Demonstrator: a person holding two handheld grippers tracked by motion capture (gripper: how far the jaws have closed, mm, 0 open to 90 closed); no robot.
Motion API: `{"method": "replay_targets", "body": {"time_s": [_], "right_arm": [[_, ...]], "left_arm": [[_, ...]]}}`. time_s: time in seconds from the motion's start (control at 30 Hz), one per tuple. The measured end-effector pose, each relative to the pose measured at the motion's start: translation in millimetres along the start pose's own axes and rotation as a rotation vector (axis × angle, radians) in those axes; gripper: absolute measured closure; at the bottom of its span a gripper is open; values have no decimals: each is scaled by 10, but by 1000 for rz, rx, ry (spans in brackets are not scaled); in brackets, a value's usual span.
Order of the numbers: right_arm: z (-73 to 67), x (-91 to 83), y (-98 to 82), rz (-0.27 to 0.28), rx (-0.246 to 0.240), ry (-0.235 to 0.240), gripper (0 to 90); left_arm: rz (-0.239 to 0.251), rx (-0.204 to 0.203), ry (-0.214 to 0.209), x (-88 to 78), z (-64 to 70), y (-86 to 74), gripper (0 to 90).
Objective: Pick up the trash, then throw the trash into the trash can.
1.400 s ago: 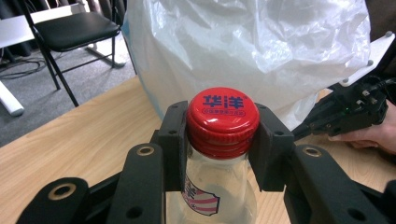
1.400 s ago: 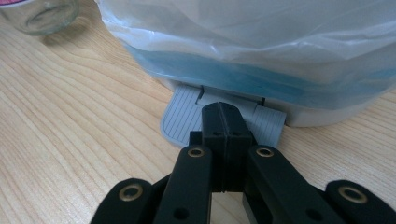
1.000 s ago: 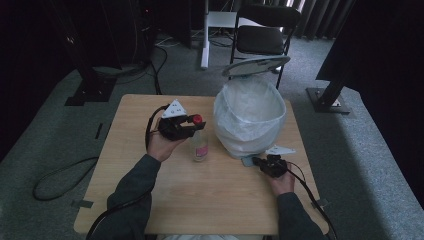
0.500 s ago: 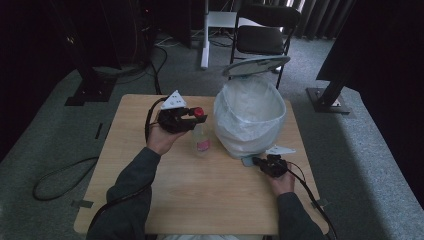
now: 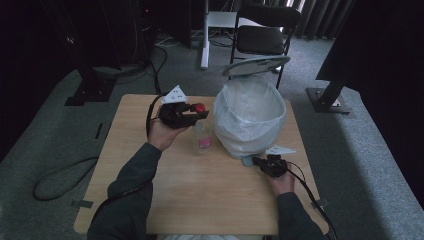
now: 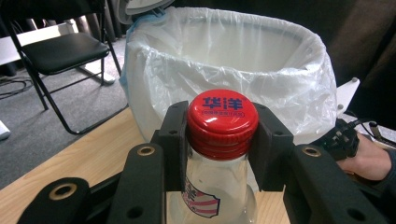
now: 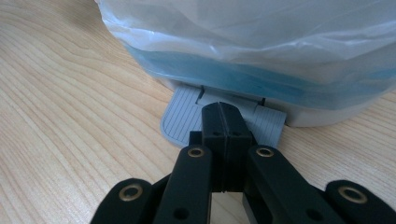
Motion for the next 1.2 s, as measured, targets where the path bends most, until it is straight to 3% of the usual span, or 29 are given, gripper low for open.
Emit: {"method": "replay_targets", "body": {"time_s": [0.53,1.2], "right_arm": [[-2,1,1,1,1,-1,900],[-1,-1,-2,1,5,3,900]], "left_arm": [[16,17,-14,-20,62,212,628],[36,56,-25,-192,161,564,629]]}}
Point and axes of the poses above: each handheld gripper's, and its own axes: x roughly forward along the jaws, y roughly out of its top, z roughly to its right, the point moved 7 cm from there along x, roughly forward along the jaws, and after that the axes turned 13 degrees about -x, right-handed, at the moved point
